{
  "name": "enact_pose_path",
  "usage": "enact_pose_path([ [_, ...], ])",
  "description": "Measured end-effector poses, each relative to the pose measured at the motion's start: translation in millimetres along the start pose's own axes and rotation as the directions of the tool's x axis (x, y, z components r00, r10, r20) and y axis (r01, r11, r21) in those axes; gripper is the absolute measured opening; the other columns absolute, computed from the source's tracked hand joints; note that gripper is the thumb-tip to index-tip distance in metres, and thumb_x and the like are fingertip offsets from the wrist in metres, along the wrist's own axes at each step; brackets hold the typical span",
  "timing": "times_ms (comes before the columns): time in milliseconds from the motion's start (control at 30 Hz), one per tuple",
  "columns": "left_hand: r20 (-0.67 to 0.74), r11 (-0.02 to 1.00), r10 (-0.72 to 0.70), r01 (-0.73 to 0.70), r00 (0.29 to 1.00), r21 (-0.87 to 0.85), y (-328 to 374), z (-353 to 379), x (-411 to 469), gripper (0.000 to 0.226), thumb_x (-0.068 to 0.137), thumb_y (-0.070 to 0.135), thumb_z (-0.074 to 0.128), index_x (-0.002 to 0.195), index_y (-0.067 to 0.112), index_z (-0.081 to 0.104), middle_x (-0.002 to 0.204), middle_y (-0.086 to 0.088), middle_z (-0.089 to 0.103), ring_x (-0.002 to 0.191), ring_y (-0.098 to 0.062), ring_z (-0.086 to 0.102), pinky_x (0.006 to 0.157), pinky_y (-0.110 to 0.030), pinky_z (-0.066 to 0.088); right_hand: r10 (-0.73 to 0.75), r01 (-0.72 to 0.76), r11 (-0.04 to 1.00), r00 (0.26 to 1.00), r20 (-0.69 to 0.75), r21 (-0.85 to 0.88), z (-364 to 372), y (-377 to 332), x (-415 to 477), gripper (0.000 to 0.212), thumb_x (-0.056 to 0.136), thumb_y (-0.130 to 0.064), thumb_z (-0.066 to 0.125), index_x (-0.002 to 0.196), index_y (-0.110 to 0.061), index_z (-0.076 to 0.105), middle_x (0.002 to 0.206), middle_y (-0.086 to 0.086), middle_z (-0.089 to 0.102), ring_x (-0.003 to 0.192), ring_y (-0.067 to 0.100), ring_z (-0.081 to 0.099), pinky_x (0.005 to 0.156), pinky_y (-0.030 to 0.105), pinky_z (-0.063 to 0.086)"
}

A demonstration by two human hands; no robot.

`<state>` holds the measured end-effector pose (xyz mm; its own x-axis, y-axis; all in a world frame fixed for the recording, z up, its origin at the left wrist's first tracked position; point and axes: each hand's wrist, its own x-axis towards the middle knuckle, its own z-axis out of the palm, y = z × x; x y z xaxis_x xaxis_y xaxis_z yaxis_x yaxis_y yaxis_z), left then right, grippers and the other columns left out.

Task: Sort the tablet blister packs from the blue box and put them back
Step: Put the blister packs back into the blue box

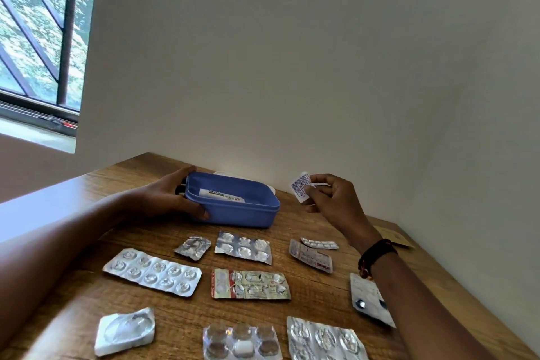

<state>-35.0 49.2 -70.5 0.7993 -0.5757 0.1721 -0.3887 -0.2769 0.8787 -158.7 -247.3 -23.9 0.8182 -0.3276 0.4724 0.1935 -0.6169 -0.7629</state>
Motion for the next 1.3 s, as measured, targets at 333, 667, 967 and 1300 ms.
enact_pose_path([
  [333, -0.006, 1.0, -0.003, 0.003, 1.0, 0.025, 1.2, -0.3, -3.1, 0.123, 0.037, 0.048, 0.087, 0.144, 0.023, 0.031, 0.129, 0.0, 0.057, 0.116, -0.017, 0.056, 0.101, -0.04, 0.048, -0.362, 0.339, 0.913, 0.93, -0.065, -0.225, 9.3, -6.1, -10.2, 0.01, 0.077, -0.008, 0.079, 0.086, -0.01, 0.076, 0.087, 0.001, 0.076, 0.082, 0.005, 0.071, 0.077, 0.029, 0.059],
  [667, -0.001, 0.998, -0.036, 0.036, 0.999, 0.049, 3.0, -0.6, -6.3, 0.136, 0.034, 0.052, 0.087, 0.15, 0.02, 0.024, 0.139, -0.006, 0.05, 0.124, -0.023, 0.051, 0.107, -0.046, 0.043, -0.754, 0.658, 0.556, 0.656, 0.023, -0.508, 11.5, -12.0, -15.4, 0.015, 0.078, -0.008, 0.077, 0.092, -0.011, 0.076, 0.108, 0.006, 0.066, 0.095, 0.013, 0.053, 0.078, 0.007, 0.045],
  [967, 0.018, 0.997, -0.016, 0.015, 1.0, 0.075, 5.7, 1.3, -7.0, 0.131, 0.035, 0.056, 0.085, 0.148, 0.026, 0.027, 0.138, 0.001, 0.051, 0.124, -0.019, 0.05, 0.108, -0.046, 0.042, -0.231, 0.222, 0.97, 0.969, -0.089, -0.096, 41.0, -6.6, -15.2, 0.013, 0.081, -0.021, 0.077, 0.091, -0.014, 0.076, 0.086, 0.0, 0.076, 0.068, -0.004, 0.066, 0.058, 0.007, 0.047],
  [1300, 0.057, 0.996, 0.039, -0.043, 0.998, 0.076, 7.6, 2.3, -7.8, 0.116, 0.04, 0.055, 0.084, 0.142, 0.03, 0.034, 0.131, 0.006, 0.055, 0.119, -0.012, 0.053, 0.104, -0.04, 0.045, -0.098, 0.094, 0.981, 0.995, -0.016, -0.169, 30.4, -2.6, -8.7, 0.025, 0.08, -0.04, 0.075, 0.092, -0.018, 0.075, 0.076, -0.011, 0.069, 0.066, -0.011, 0.06, 0.055, 0.005, 0.043],
])
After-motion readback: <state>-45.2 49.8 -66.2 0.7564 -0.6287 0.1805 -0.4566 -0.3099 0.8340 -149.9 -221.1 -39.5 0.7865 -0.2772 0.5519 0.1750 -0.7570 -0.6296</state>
